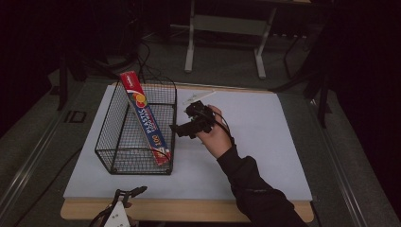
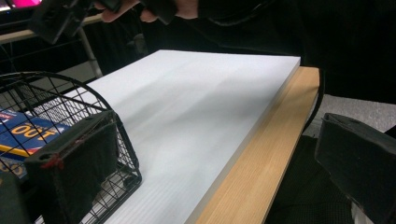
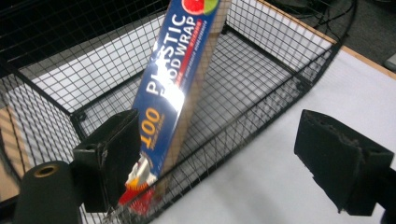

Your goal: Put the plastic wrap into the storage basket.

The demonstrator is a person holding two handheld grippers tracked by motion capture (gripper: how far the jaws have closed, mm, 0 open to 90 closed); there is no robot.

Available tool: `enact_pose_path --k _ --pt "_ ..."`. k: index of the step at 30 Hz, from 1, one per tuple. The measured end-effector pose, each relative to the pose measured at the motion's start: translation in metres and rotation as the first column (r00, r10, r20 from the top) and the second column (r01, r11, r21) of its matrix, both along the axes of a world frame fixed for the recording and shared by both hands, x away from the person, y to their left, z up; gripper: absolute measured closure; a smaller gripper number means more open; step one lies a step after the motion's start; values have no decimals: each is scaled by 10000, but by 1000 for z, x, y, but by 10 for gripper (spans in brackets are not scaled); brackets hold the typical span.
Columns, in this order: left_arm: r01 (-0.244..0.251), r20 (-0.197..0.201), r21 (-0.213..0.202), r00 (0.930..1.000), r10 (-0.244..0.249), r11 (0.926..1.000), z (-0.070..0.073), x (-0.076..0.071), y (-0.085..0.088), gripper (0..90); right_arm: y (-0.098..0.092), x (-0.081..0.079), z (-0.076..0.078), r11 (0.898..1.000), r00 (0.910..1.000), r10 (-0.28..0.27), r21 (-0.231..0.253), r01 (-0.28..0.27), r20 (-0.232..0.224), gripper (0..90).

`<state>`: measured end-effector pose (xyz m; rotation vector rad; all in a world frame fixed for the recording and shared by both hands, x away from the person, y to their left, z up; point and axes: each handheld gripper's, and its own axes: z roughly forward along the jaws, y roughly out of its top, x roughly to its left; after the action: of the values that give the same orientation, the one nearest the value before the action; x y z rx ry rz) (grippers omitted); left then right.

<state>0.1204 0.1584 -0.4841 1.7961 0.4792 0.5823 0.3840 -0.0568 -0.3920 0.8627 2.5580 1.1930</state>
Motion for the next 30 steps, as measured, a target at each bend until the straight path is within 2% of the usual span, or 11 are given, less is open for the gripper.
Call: enact_pose_path --k 10,11,17,21,27,29,30 --pt "55 -6 71 10000 -55 10000 0 2 -2 3 -33 -16 -4 9999 9997 -59 -109 61 247 146" --pt "62 -3 78 10000 -62 10000 -1 2 -1 3 -45 -21 -8 10000 9996 -57 -70 59 266 146" --pt "75 -16 78 10000 -75 9999 -1 2 -2 3 -68 -34 -20 9999 9993 -124 19 123 351 146" --pt "76 -33 81 10000 -76 9999 -1 3 -3 3 -85 -41 -29 9997 9998 -170 197 168 139 151" --pt "106 -44 112 9999 -106 9999 -1 3 -4 3 -105 -56 -45 9987 9984 -502 -26 503 262 150" --pt "108 -51 121 9999 -107 9999 -1 3 -4 3 -111 -61 -50 9980 9968 -624 -5 625 503 151" --pt "116 -54 116 9999 -115 9999 -1 3 -4 3 -114 -63 -53 9980 9969 -632 -68 636 464 151"
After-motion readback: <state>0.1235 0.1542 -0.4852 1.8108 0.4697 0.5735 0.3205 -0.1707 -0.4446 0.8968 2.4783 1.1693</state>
